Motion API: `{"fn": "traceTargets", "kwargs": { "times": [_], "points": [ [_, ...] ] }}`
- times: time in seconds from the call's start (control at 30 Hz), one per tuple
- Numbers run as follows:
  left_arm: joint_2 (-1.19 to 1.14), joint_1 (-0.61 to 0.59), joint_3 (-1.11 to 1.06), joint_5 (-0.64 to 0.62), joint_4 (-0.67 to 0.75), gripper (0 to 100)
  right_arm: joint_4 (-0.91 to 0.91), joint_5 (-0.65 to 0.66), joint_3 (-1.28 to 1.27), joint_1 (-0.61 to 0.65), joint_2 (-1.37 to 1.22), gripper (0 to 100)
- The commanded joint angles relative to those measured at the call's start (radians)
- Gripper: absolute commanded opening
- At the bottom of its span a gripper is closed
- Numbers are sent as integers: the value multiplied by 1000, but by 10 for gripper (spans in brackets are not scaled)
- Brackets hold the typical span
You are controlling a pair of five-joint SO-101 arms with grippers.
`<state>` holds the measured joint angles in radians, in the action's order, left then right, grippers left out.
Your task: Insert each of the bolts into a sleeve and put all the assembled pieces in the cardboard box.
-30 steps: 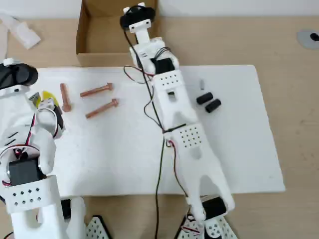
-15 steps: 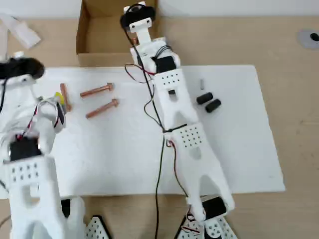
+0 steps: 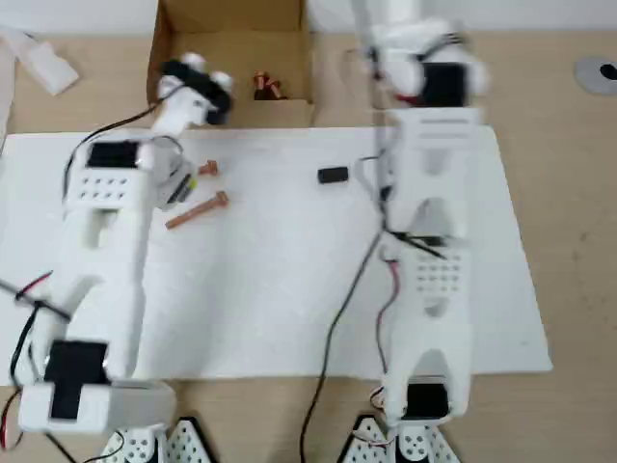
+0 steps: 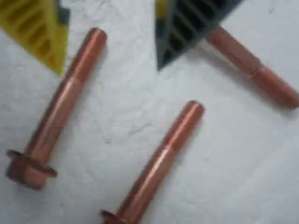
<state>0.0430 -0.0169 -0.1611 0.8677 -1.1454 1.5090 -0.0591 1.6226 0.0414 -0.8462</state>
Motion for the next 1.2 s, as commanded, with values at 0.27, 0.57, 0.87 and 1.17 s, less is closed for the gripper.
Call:
{"fn": "traceTargets", "kwargs": {
  "times": [0.27, 0.57, 0.87, 1.17],
  "points": [
    [-298, -31, 390, 302, -68, 156, 258, 132, 44, -297, 182, 369],
    [-483, -28, 549, 379, -149, 200, 278, 180, 44, -346, 182, 369],
    [-670, -26, 733, 379, -149, 200, 278, 180, 44, -351, 182, 369],
    [-839, -12, 870, 379, -150, 200, 278, 178, 44, -351, 180, 369]
  ]
}}
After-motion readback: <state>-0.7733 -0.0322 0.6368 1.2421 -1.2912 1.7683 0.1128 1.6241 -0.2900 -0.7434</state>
